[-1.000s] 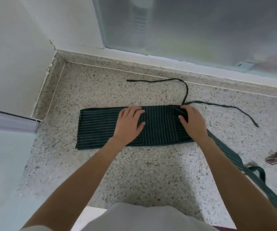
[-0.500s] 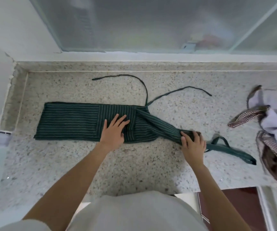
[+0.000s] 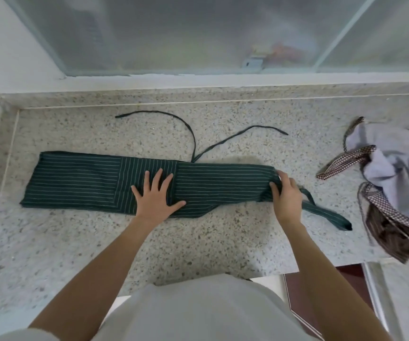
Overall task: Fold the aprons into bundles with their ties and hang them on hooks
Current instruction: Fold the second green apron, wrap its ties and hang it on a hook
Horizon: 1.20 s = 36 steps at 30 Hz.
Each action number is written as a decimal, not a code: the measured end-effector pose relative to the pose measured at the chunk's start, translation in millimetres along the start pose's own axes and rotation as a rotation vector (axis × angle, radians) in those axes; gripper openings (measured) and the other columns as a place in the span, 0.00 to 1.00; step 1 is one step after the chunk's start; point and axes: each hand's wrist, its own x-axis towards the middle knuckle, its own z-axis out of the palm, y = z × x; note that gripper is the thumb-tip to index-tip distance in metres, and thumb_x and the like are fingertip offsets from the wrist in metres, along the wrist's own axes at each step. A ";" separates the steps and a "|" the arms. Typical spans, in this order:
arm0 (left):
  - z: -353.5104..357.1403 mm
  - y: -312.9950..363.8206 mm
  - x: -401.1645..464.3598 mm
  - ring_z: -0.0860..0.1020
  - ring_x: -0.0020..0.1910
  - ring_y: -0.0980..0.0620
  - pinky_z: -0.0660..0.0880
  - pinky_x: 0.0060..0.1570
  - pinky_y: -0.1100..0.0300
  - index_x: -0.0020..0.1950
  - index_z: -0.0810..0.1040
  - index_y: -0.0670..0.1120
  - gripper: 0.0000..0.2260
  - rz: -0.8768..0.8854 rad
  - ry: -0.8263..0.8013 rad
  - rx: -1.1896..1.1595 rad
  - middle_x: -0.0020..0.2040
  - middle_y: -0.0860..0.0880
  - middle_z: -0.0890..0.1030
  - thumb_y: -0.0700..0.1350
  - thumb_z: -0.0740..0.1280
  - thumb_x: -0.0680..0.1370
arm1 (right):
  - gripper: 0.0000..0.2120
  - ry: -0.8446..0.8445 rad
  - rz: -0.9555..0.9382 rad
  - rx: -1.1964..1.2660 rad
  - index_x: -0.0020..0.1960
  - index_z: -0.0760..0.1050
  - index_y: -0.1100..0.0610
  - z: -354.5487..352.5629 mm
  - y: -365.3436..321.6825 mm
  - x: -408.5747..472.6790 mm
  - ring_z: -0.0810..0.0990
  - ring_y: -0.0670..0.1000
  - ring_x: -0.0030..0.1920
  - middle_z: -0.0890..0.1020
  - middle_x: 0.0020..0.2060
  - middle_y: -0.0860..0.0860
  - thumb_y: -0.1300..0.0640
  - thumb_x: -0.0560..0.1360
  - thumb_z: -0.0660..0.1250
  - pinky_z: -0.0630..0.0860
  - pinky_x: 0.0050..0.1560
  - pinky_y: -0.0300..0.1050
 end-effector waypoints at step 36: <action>-3.5 -145.6 -43.0 0.57 0.74 0.46 0.53 0.71 0.42 0.68 0.70 0.52 0.23 -0.253 0.295 -0.216 0.73 0.49 0.65 0.56 0.67 0.75 | 0.27 -0.547 -0.598 -0.448 0.74 0.36 0.41 126.7 -107.5 -44.2 0.34 0.52 0.74 0.38 0.75 0.45 0.37 0.77 0.31 0.28 0.69 0.60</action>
